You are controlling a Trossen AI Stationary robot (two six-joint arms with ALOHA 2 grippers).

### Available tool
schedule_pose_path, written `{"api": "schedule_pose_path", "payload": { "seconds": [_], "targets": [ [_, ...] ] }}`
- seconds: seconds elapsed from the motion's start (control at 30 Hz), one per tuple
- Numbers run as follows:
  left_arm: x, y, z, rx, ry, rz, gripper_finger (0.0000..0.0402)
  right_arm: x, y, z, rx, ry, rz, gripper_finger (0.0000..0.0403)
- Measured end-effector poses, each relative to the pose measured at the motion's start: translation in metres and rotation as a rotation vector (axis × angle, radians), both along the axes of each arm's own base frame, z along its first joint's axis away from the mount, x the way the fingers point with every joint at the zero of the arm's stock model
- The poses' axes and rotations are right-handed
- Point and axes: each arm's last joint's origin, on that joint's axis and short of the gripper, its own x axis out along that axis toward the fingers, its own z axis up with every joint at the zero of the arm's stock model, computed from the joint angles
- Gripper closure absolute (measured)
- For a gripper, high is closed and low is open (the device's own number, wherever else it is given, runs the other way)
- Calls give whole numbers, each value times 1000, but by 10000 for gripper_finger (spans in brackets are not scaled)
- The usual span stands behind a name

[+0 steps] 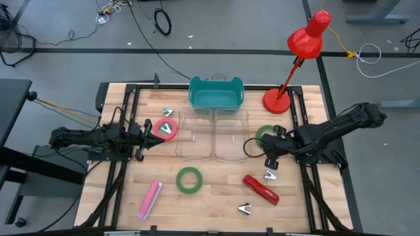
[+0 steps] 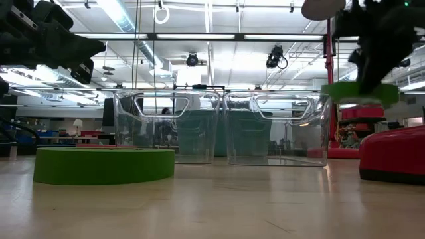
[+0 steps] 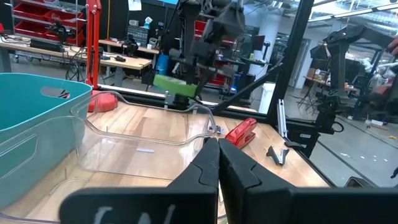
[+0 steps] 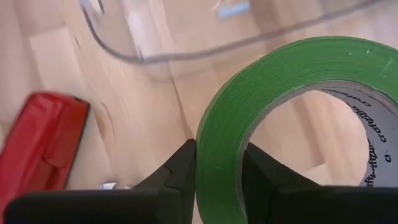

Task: Pick and place Stapler, Stapler remover, tape
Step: Put the top green tape into the right transparent bin

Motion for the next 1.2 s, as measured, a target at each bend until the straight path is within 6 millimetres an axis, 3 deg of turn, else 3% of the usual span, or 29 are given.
{"api": "schedule_pose_path", "payload": {
  "seconds": [0.27,0.47,0.8,1.2],
  "targets": [
    [0,0,0,0,1,0,399,13,-5,47,-6,-133,37,309],
    [0,0,0,0,0,0,399,19,-12,68,-13,-211,51,309],
    [0,0,0,0,0,0,399,28,-19,72,-36,-255,163,309],
    [0,0,0,0,0,0,399,44,-28,62,-10,-199,361,309]
  ]
}}
